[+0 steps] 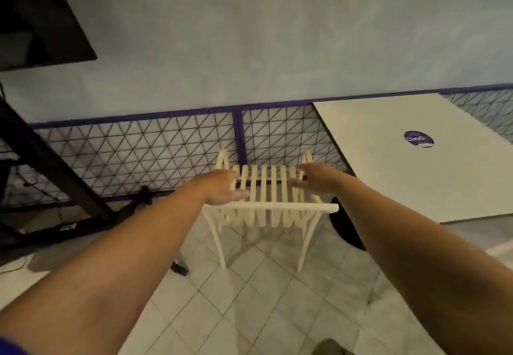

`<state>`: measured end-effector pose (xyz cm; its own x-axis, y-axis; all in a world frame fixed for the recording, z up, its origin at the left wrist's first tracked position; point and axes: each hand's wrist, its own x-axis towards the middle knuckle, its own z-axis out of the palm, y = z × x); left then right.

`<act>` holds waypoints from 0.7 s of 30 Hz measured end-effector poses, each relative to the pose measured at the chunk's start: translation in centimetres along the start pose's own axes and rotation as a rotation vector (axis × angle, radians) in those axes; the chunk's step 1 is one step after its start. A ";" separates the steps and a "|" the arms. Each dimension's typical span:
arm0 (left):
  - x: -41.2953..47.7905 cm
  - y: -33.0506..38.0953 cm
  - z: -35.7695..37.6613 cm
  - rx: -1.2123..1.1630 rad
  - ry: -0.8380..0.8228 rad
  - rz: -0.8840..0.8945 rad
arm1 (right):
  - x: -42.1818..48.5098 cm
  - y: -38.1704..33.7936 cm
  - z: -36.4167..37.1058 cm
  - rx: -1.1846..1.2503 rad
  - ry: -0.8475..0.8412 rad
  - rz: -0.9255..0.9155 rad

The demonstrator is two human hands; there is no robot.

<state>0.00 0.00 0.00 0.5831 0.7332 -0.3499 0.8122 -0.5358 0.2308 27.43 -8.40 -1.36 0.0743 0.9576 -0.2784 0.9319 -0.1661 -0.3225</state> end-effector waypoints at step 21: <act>12.5 -5.8 11.0 -0.078 -0.263 -0.094 | 11.1 5.5 11.7 0.057 -0.386 0.096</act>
<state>2.37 7.62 -15.70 0.4890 0.6385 -0.5943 0.8672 -0.4295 0.2521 29.18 -1.47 -16.84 0.0112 0.7801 -0.6256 0.9050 -0.2740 -0.3255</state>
